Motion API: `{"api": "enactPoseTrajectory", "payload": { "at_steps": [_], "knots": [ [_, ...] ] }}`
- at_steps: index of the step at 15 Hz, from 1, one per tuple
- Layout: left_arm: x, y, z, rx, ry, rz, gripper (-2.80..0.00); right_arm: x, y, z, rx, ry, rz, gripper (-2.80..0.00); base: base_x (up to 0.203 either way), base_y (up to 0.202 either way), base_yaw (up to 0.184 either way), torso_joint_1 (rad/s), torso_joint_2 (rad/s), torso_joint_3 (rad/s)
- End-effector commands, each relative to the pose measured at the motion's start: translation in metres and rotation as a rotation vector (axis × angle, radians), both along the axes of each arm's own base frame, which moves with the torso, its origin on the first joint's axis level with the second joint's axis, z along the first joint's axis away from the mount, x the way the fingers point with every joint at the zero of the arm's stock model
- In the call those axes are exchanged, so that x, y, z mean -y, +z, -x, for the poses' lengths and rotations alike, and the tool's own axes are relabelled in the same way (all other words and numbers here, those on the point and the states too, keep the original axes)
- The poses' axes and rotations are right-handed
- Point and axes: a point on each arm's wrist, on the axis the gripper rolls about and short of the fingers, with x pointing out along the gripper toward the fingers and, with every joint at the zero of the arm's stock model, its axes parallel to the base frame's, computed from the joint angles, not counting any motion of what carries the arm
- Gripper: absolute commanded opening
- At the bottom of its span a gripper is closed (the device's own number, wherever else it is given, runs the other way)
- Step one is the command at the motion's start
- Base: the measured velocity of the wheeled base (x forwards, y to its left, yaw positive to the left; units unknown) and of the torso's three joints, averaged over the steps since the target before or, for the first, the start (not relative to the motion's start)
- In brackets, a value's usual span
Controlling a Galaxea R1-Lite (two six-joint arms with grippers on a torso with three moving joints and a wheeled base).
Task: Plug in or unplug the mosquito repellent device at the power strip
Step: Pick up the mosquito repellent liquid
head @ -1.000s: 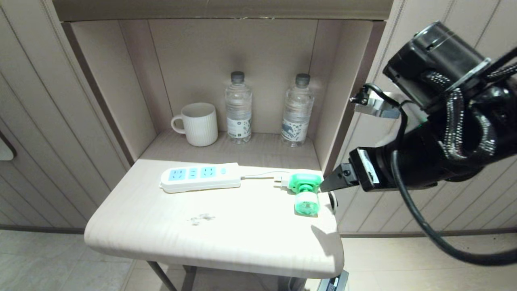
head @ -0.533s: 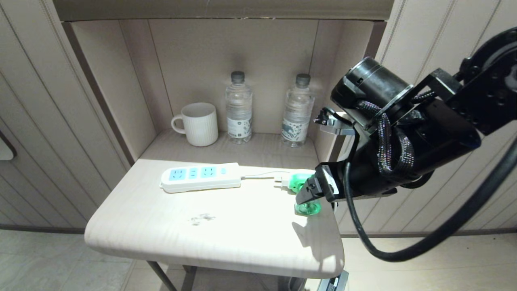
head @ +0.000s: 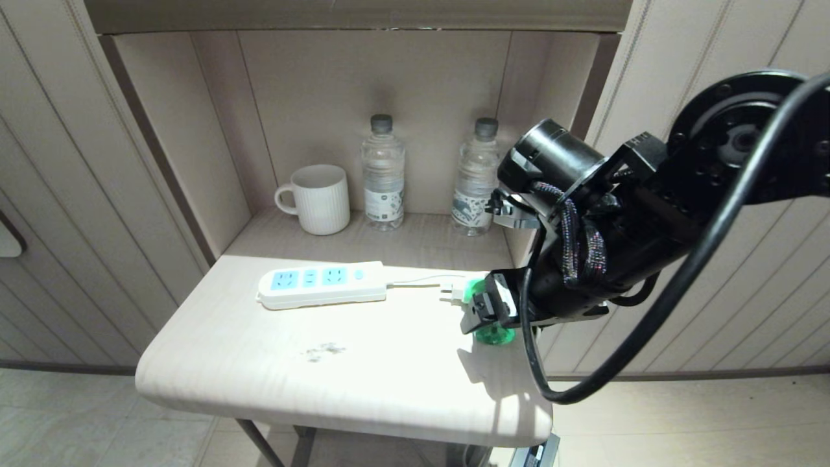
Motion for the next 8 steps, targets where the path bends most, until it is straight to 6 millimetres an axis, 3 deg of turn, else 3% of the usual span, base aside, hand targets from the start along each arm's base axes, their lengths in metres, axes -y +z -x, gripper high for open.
{"api": "enactPoseTrajectory", "payload": {
  "at_steps": [1, 8],
  "knots": [
    [0.0, 0.0, 0.0, 0.0, -0.001, 0.0, -2.8, -0.008, -0.009, -0.009, -0.02, -0.002, 0.016, 0.0, 0.0, 0.0, 0.0, 0.0, 0.0, 0.0],
    [0.0, 0.0, 0.0, -0.001, -0.001, 0.0, -2.8, -0.017, -0.012, -0.021, -0.024, -0.086, -0.01, 0.0, 0.0, 0.0, 0.0, 0.0, 0.0, 0.0]
  ]
}}
